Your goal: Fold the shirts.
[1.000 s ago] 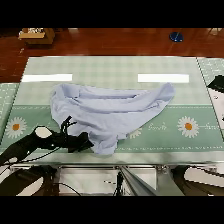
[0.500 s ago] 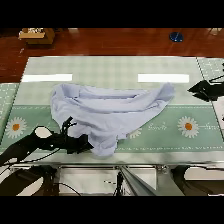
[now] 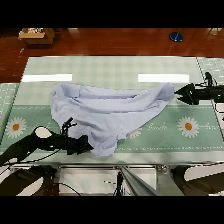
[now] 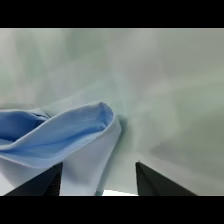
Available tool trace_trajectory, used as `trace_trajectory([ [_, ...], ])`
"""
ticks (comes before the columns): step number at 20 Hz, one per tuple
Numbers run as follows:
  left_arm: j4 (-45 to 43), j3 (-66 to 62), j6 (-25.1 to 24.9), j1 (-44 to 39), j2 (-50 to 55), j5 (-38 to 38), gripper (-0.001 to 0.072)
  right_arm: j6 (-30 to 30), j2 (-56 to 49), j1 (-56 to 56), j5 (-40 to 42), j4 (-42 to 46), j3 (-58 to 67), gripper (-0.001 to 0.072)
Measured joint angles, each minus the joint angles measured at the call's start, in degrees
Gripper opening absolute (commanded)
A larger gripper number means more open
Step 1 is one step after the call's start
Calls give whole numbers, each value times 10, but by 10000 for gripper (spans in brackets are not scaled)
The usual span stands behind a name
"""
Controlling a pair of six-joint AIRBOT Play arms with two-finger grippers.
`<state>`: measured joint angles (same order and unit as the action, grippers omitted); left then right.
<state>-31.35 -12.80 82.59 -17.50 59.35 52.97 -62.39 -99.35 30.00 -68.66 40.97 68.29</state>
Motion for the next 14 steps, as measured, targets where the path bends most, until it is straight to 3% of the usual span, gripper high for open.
trace_trajectory([
  [4,1,0,1,0,0,1,17,4,-7,-39,16,1,0,526],
  [5,1,0,1,0,0,1,17,4,-7,-50,25,2,0,470],
  [6,1,0,1,0,0,1,17,2,-8,-61,35,4,0,355],
  [8,1,0,1,0,0,1,17,-5,-13,-82,54,17,-1,25],
  [14,-8,-18,-7,0,-8,-8,16,4,17,-103,70,7,21,20],
])
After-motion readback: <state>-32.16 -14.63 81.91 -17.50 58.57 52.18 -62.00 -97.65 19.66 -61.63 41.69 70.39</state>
